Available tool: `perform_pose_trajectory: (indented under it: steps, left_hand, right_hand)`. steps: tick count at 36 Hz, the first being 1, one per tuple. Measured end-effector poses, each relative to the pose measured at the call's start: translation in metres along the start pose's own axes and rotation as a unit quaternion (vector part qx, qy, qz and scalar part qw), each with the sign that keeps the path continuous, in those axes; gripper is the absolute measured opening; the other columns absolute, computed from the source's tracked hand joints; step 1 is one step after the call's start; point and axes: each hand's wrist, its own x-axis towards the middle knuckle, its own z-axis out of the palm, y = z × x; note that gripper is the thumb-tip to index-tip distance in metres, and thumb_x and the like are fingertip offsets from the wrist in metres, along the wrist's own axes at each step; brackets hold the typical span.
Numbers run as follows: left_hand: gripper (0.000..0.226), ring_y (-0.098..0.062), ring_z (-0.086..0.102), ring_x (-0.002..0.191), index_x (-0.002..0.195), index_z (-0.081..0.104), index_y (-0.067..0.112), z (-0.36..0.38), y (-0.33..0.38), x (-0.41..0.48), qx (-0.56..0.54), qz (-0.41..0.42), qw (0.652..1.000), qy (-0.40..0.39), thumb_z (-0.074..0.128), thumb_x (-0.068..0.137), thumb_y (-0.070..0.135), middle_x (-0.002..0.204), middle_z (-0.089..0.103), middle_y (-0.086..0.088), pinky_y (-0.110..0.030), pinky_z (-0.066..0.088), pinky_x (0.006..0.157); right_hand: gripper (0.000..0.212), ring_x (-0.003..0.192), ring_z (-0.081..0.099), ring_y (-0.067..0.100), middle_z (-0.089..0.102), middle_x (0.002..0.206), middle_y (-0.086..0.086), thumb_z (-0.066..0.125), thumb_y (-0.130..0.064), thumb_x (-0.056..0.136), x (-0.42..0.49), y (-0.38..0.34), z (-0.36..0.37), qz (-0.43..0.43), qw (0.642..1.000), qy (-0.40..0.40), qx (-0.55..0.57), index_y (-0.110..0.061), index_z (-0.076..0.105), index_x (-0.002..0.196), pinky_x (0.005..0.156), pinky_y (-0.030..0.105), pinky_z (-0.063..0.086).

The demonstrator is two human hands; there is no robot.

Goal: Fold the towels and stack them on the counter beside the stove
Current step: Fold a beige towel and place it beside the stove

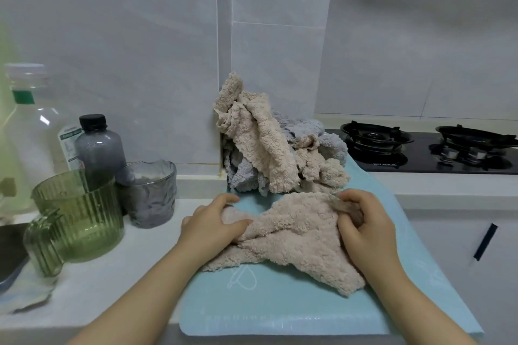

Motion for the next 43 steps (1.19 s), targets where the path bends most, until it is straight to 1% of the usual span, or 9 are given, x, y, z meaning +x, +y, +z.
perform_pose_trajectory:
  steps: [3, 13, 17, 21, 26, 29, 34, 39, 43]
  left_hand:
    - [0.017, -0.022, 0.053, 0.105, 0.078, 0.047, 0.053, -0.003, 0.011, -0.007, -0.004, 0.043, 0.998, 0.049, 0.059, 0.068, 0.048, 0.082, 0.053, 0.017, -0.033, 0.036, 0.099]
    - [0.041, -0.015, 0.056, 0.090, 0.080, 0.058, 0.050, -0.025, 0.035, 0.004, -0.163, 0.167, 0.934, 0.270, 0.066, 0.074, 0.010, 0.091, 0.061, 0.009, -0.027, 0.041, 0.077]
    - [0.018, -0.029, 0.059, 0.090, 0.103, 0.067, 0.025, -0.037, 0.058, 0.028, 0.011, 0.151, 0.888, 0.434, 0.066, 0.085, 0.027, 0.088, 0.067, -0.009, -0.030, 0.037, 0.064]
    - [0.035, -0.034, 0.056, 0.098, 0.127, 0.049, 0.023, -0.036, 0.065, 0.043, 0.156, 0.076, 0.932, 0.319, 0.052, 0.093, 0.030, 0.117, 0.052, -0.008, -0.036, 0.039, 0.068]
    - [0.028, -0.026, 0.044, 0.073, 0.115, 0.041, 0.011, -0.024, 0.068, 0.028, 0.056, 0.092, 0.945, 0.309, 0.052, 0.091, 0.018, 0.103, 0.042, -0.007, -0.033, 0.033, 0.064]
    - [0.014, -0.016, 0.042, 0.071, 0.095, 0.041, 0.021, -0.007, 0.054, 0.004, 0.012, 0.218, 0.952, 0.215, 0.053, 0.088, 0.022, 0.082, 0.038, 0.009, -0.031, 0.033, 0.063]
    - [0.039, 0.001, 0.043, 0.093, 0.101, 0.049, 0.035, 0.006, 0.013, -0.011, 0.145, 0.314, 0.938, -0.030, 0.045, 0.071, 0.060, 0.096, 0.044, 0.022, -0.022, 0.039, 0.080]
    - [0.054, -0.006, 0.051, 0.099, 0.106, 0.061, 0.021, 0.002, 0.001, -0.004, 0.166, 0.301, 0.935, -0.090, 0.041, 0.078, 0.062, 0.104, 0.061, 0.009, -0.022, 0.041, 0.084]
    - [0.039, -0.013, 0.056, 0.081, 0.091, 0.061, 0.016, 0.002, 0.003, -0.001, 0.161, 0.280, 0.946, -0.031, 0.038, 0.083, 0.047, 0.085, 0.065, 0.002, -0.028, 0.039, 0.069]
  right_hand:
    - [0.026, 0.082, 0.045, 0.001, 0.051, 0.084, -0.015, 0.047, -0.004, 0.075, 0.000, 0.002, 0.003, -0.066, 0.996, 0.028, -0.055, -0.022, 0.054, 0.094, 0.072, 0.006, 0.032]
    - [0.008, 0.077, 0.042, 0.020, 0.042, 0.077, -0.007, 0.042, -0.011, 0.073, 0.037, -0.009, -0.014, -0.072, 0.985, 0.152, -0.039, -0.015, 0.046, 0.078, 0.066, 0.028, 0.035]
    - [0.005, 0.076, 0.048, 0.032, 0.053, 0.077, 0.018, 0.054, -0.001, 0.073, 0.071, -0.019, -0.015, -0.020, 0.968, 0.148, -0.202, -0.003, 0.057, 0.076, 0.067, 0.032, 0.029]
    - [0.013, 0.077, 0.049, 0.033, 0.060, 0.093, 0.013, 0.043, -0.004, 0.086, 0.087, -0.020, -0.007, 0.126, 0.954, -0.030, -0.269, -0.014, 0.051, 0.088, 0.061, 0.031, 0.032]
    - [0.040, 0.093, 0.053, 0.025, 0.058, 0.121, 0.012, 0.046, -0.008, 0.090, 0.079, -0.021, 0.000, 0.196, 0.973, -0.098, -0.072, -0.016, 0.045, 0.129, 0.078, 0.032, 0.042]
    - [0.047, 0.113, 0.049, 0.021, 0.052, 0.129, 0.006, 0.051, -0.010, 0.087, 0.056, -0.028, 0.002, 0.075, 0.991, -0.088, -0.073, -0.017, 0.044, 0.133, 0.093, 0.026, 0.034]
    - [0.015, 0.073, 0.049, 0.013, 0.057, 0.076, -0.005, 0.049, -0.032, 0.075, 0.009, -0.028, -0.001, -0.210, 0.958, -0.136, -0.144, -0.027, 0.048, 0.090, 0.067, 0.025, 0.032]
    - [0.054, 0.103, 0.047, 0.005, 0.055, 0.098, -0.021, 0.034, -0.067, 0.065, 0.001, -0.019, 0.000, -0.139, 0.910, -0.321, -0.223, -0.039, 0.055, 0.106, 0.088, 0.016, 0.017]
    - [0.071, 0.123, 0.036, 0.006, 0.050, 0.119, -0.022, 0.021, -0.073, 0.061, 0.009, -0.004, 0.008, -0.102, 0.897, -0.331, -0.275, -0.042, 0.051, 0.118, 0.102, 0.030, 0.011]
